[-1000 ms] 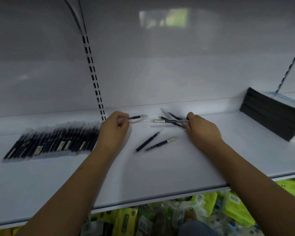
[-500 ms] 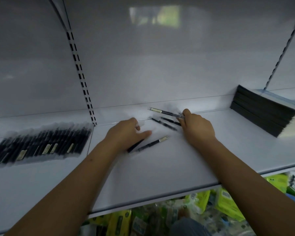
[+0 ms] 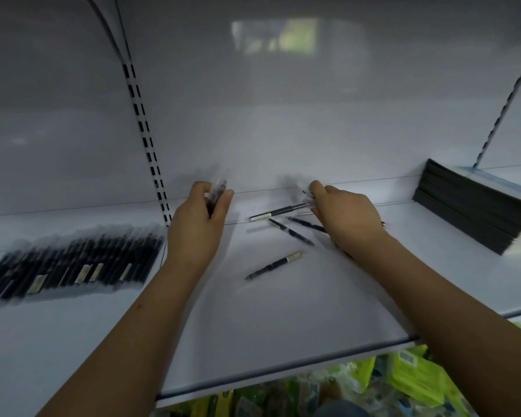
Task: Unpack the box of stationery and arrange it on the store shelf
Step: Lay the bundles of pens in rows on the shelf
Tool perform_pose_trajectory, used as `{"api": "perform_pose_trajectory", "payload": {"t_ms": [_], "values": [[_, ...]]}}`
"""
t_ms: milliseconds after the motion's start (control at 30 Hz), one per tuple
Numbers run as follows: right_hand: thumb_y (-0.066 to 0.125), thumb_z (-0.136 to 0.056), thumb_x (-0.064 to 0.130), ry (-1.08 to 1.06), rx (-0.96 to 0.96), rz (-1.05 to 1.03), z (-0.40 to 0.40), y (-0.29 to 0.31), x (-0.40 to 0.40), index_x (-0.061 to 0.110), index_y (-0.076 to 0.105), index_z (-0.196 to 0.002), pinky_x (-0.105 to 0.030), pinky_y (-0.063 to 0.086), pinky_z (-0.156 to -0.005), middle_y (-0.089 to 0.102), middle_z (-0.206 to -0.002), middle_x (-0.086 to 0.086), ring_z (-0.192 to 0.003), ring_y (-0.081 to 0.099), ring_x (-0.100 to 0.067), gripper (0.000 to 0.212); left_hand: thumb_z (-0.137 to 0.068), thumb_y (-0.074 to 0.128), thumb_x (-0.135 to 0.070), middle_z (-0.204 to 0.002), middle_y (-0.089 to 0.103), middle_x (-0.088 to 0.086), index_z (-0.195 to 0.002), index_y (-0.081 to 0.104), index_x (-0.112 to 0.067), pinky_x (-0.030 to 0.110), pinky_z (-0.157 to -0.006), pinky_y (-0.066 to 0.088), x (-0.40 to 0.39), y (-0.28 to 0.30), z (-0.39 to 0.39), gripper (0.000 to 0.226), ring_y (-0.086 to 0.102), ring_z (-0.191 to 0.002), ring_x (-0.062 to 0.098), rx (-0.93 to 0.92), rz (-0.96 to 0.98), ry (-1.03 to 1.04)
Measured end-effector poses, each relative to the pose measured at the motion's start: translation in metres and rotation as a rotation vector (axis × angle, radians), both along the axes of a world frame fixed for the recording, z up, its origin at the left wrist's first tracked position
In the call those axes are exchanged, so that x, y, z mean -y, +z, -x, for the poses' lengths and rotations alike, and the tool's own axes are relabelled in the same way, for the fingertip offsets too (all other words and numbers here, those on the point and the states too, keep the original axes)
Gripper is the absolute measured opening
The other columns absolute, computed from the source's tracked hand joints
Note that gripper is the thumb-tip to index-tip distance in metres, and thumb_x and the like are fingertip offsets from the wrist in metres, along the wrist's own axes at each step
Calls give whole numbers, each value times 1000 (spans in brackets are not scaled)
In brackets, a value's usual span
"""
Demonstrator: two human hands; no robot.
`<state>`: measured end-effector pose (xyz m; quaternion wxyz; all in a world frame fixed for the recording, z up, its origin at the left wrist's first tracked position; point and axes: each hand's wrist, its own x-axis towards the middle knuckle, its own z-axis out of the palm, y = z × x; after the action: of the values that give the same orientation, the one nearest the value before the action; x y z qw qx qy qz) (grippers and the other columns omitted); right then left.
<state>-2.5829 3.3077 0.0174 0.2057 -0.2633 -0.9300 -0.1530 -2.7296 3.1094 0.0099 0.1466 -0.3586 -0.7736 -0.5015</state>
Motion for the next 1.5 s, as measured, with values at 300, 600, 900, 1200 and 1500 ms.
{"api": "perform_pose_trajectory", "payload": {"t_ms": [300,600,900,1200,1500], "values": [[42,-99,37,292,2,8,31,-12,31,20,44,-130,-33,38,-58,59,-101,-3,-85,62,-30,35,-83,65,-60,-88,50,-12,-90,69,-24,23,-53,29,-3,-2,-7,37,50,-68,11,-426,415,-61],[49,-100,34,347,-755,657,4,3,10,12,55,-110,-25,41,-65,58,-80,5,-69,52,-1,25,-100,48,-33,-63,49,-2,-75,42,-21,29,-50,31,0,-2,-8,28,43,-53,12,-72,165,-77],[40,-104,31,335,-917,1141,-7,-9,-29,18,57,-101,-20,44,-67,57,-77,5,-69,56,-3,22,-106,40,-19,-75,59,-1,-97,55,-22,15,-61,46,-7,-4,-15,17,53,-65,8,280,-238,-393],[46,-103,18,291,-973,1468,-6,-22,-26,12,57,-98,-28,46,-65,47,-73,0,-60,42,-13,13,-100,52,-14,-55,45,-11,-89,62,-23,25,-53,34,-10,-22,-10,18,38,-52,11,576,-40,-350],[42,-104,24,301,-818,1704,-31,-12,-24,7,62,-116,-21,26,-43,45,-71,0,-52,32,-10,29,-96,57,-43,-55,50,-6,-83,73,-22,22,-46,35,-4,-11,-16,29,40,-44,11,443,172,-385]]}}
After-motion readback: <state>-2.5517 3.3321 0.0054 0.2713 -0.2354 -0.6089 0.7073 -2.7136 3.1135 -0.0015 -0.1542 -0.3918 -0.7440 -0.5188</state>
